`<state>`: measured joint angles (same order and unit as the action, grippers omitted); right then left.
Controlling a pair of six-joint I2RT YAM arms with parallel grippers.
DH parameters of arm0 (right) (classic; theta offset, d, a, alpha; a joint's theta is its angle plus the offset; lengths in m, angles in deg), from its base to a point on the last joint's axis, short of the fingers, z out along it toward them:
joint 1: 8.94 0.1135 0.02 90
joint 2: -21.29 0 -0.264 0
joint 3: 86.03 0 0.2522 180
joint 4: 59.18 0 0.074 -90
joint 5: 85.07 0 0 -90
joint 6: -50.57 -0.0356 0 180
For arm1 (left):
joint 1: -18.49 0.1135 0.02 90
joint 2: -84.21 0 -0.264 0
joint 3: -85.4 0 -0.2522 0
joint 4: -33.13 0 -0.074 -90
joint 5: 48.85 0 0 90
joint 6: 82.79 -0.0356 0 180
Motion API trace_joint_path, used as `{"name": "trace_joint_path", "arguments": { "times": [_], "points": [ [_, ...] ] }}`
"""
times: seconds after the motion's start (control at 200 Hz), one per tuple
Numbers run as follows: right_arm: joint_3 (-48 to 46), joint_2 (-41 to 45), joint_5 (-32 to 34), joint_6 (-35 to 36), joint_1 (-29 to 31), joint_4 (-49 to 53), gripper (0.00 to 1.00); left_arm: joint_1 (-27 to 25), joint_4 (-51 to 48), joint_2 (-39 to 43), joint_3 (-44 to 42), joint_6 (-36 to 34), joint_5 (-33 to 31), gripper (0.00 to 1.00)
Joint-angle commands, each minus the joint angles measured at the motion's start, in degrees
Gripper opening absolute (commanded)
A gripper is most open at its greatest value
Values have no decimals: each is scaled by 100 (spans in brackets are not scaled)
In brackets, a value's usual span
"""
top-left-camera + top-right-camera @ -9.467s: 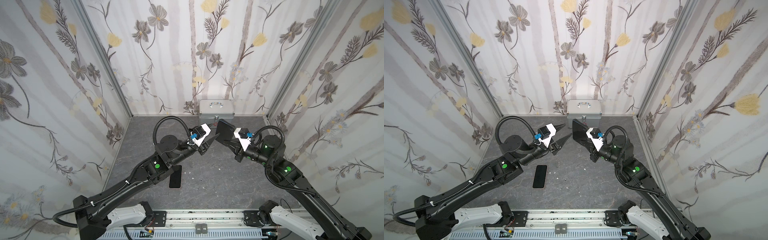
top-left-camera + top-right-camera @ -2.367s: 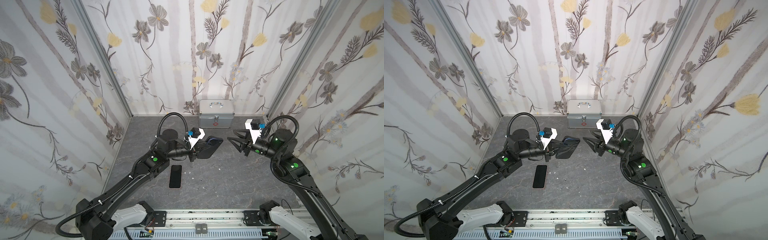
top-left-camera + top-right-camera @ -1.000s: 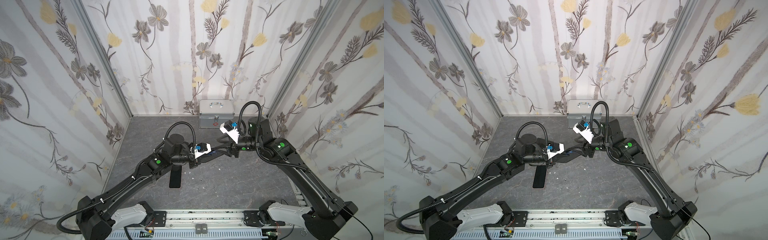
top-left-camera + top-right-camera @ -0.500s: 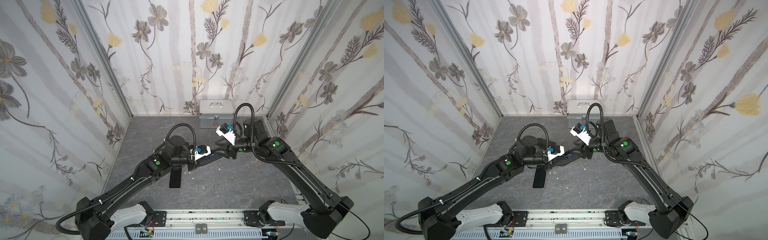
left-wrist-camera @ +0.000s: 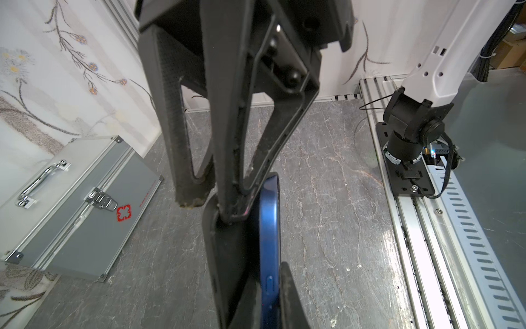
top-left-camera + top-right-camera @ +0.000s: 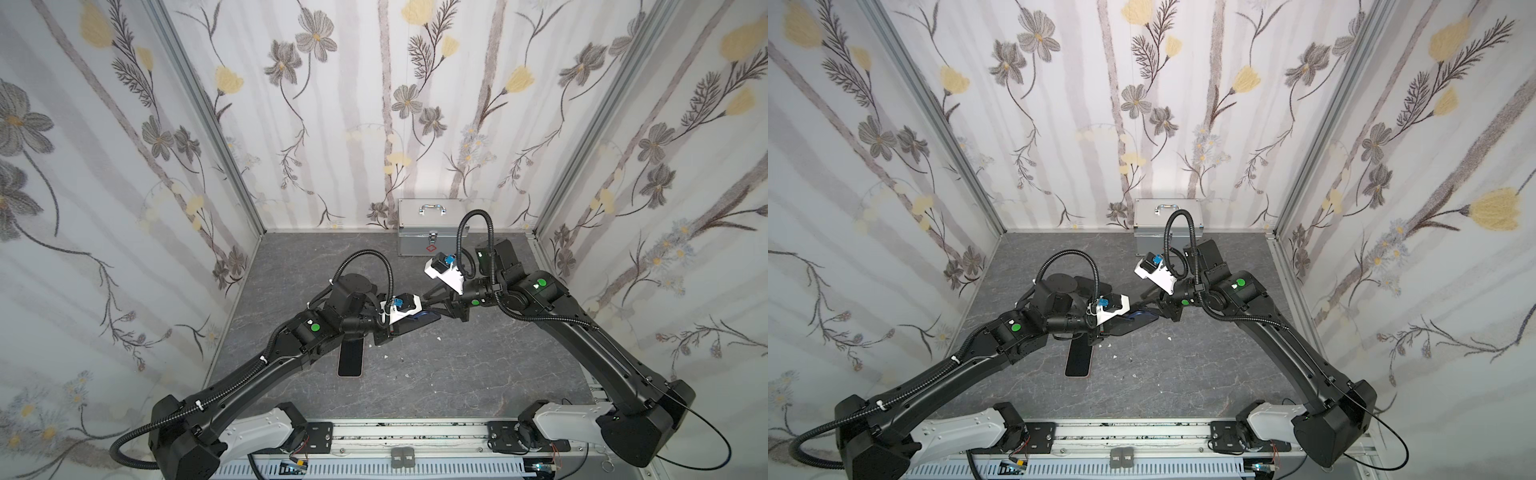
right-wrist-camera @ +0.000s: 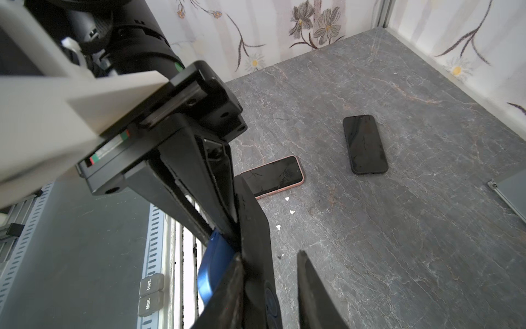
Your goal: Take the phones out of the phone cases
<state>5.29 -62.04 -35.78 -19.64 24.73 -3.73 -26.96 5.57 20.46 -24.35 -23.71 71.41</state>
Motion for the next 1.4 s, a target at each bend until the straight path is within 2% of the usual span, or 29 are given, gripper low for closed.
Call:
{"name": "trace_joint_path", "arguments": {
  "times": [0.0, 0.315, 0.53, 0.734, 1.179, 1.394],
  "points": [
    [12, -79, -42, 201, 30, 479, 26, -20, 1178, 46, 135, -160, 178, 0],
    [32, 93, -42, 61, 10, 337, 13, -41, 1178, 95, 65, -144, 60, 0],
    [24, 47, 0, -526, -138, -2, 6, -124, 1185, 126, 64, -134, 76, 0],
    [-87, -58, -173, -1304, -532, -388, 0, -251, 1180, 117, 43, -77, 124, 0],
    [-178, -87, -255, -1752, -801, -843, 0, -415, 1178, 31, 56, 42, 466, 0],
    [-79, -257, 168, -2034, -827, -1002, 0, -501, 1178, -24, 57, 103, 551, 0]
  ]
}}
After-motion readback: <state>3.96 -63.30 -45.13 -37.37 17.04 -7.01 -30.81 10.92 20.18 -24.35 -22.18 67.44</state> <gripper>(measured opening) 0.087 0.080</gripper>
